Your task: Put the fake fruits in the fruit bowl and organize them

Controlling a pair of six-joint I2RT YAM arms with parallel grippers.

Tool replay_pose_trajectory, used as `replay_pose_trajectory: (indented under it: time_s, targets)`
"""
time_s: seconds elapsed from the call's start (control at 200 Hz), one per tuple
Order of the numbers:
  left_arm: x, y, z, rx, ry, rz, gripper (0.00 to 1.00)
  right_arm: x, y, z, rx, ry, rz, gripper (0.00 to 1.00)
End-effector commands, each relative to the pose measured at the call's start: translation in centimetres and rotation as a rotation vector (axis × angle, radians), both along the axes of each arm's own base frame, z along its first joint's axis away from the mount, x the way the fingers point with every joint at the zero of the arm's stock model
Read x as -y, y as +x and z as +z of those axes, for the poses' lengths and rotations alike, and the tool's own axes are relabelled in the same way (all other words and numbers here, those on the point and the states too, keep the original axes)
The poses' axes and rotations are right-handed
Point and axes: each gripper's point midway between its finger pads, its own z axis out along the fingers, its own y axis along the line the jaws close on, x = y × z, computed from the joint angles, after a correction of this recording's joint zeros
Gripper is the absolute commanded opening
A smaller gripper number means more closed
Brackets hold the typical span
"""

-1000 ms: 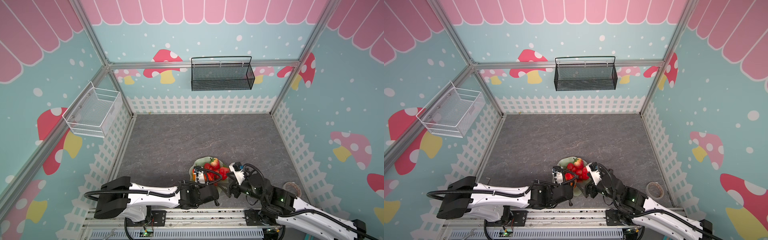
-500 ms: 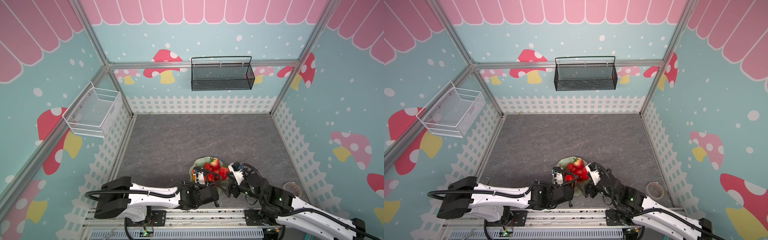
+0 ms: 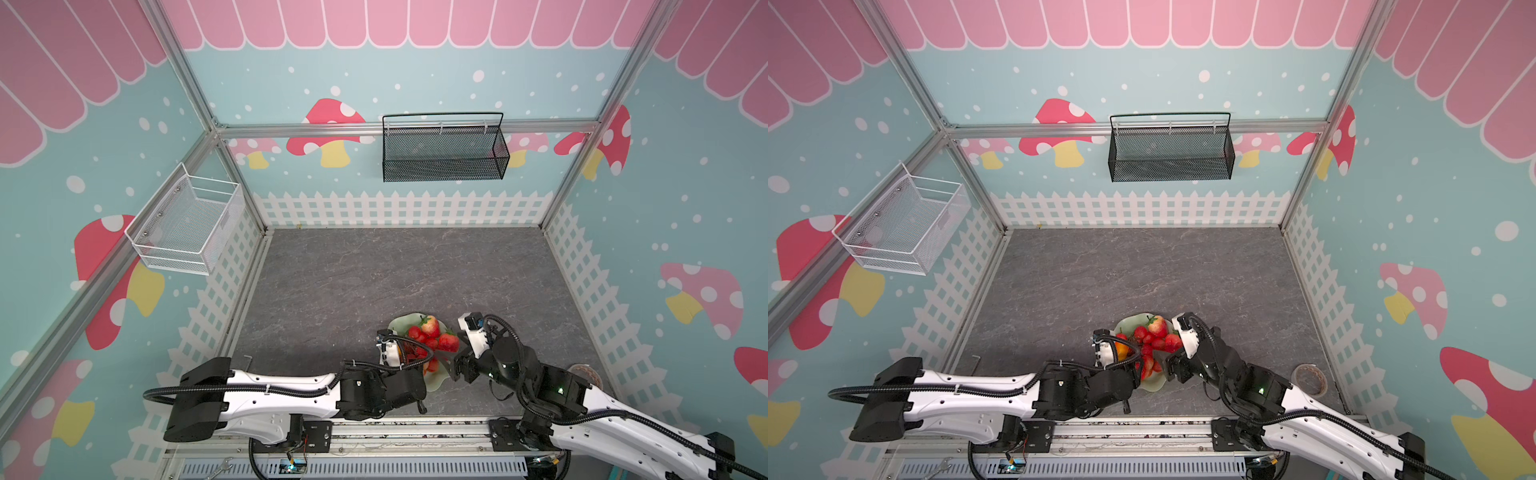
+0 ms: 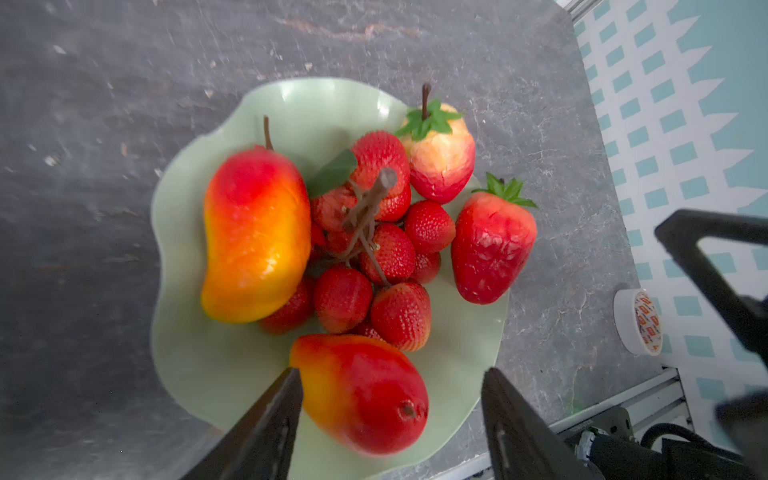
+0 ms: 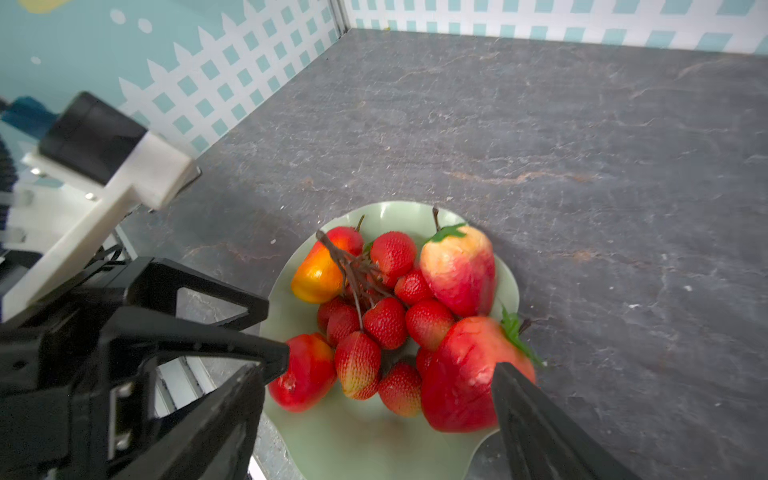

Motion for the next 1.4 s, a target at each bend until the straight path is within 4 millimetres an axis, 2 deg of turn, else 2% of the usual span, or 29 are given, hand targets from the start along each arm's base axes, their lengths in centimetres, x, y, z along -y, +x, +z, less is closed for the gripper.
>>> replay_pose_trajectory:
  time_s: [0.0,0.065,0.15,0.215,0.285,0.405,0.51,0.54,0.56,0.64,0.716,0.786,0.866,0.951,1.011,1.111,1.141,1.251,1.301,1.336,1.396]
  targets:
    - [-2.7,1.4,3.4,0.118,0.051,0.026,0.98,0.7,2.0,2.1,0.037,-0.024,-0.043,0.89]
    - [-3.9,2.3,5.0,0.150,0.053,0.016,1.00,0.7,3.4,2.4,0.032,-0.024,-0.051,0.89]
    - [-6.6,4.4,6.5,0.175,0.052,0.049,1.00,1.3,5.6,2.8,0.026,-0.021,-0.077,0.89]
    - [-9.5,6.3,7.1,0.184,0.073,0.097,1.00,2.4,7.8,3.4,0.009,0.012,-0.102,0.90]
    - [-13.7,8.7,7.4,0.195,0.124,0.185,1.00,4.3,10.3,4.0,-0.010,0.080,-0.141,0.90]
    - [-21.2,12.2,7.1,0.217,0.245,0.383,1.00,10.2,15.1,3.6,-0.049,0.190,-0.304,0.92]
    - [-27.8,14.5,5.3,0.169,0.351,0.557,1.00,16.4,18.9,1.4,-0.081,0.207,-0.501,0.94]
    - [-29.6,15.0,4.9,0.161,0.390,0.612,1.00,18.4,19.5,0.5,-0.074,0.187,-0.576,0.95]
    - [-30.7,15.2,4.7,0.165,0.423,0.644,1.00,19.8,19.9,-0.1,-0.061,0.164,-0.634,1.00]
    - [-33.6,16.1,4.3,0.241,0.585,0.737,1.00,24.6,20.1,-1.8,0.044,0.039,-0.862,0.98]
    - [-34.5,16.8,4.0,0.335,0.664,0.768,1.00,26.5,19.1,-2.1,0.196,-0.053,-0.931,0.98]
    - [-34.5,17.7,2.9,0.406,0.632,0.761,1.00,27.2,18.2,-2.2,0.301,-0.100,-0.960,0.98]
    - [-33.7,18.9,0.9,0.501,0.558,0.701,1.00,27.4,18.1,-3.1,0.358,-0.162,-0.944,0.98]
    - [-32.0,20.4,1.7,0.615,0.578,0.587,1.00,27.7,18.8,-4.9,0.326,-0.173,-0.958,0.98]
    - [-32.2,21.2,1.4,0.616,0.590,0.581,1.00,27.4,18.9,-5.4,0.353,-0.165,-0.942,0.98]
    - [-32.1,22.3,-0.5,0.669,0.546,0.547,1.00,27.5,18.3,-5.6,0.416,-0.170,-0.957,0.98]
    - [-31.9,22.4,-0.4,0.691,0.559,0.539,1.00,27.2,18.3,-5.5,0.425,-0.176,-0.940,0.98]
    - [-32.1,23.1,-1.1,0.600,0.556,0.524,1.00,24.8,18.5,-5.4,0.477,-0.208,-0.825,0.98]
    - [-32.2,23.9,-1.1,0.583,0.593,0.537,1.00,23.8,19.1,-6.1,0.472,-0.234,-0.777,0.98]
    - [-32.0,24.1,-2.0,0.511,0.604,0.507,1.00,23.3,19.5,-6.5,0.488,-0.245,-0.753,0.98]
    - [-32.3,24.4,-1.7,0.540,0.587,0.513,1.00,22.5,19.8,-7.0,0.460,-0.289,-0.735,0.98]
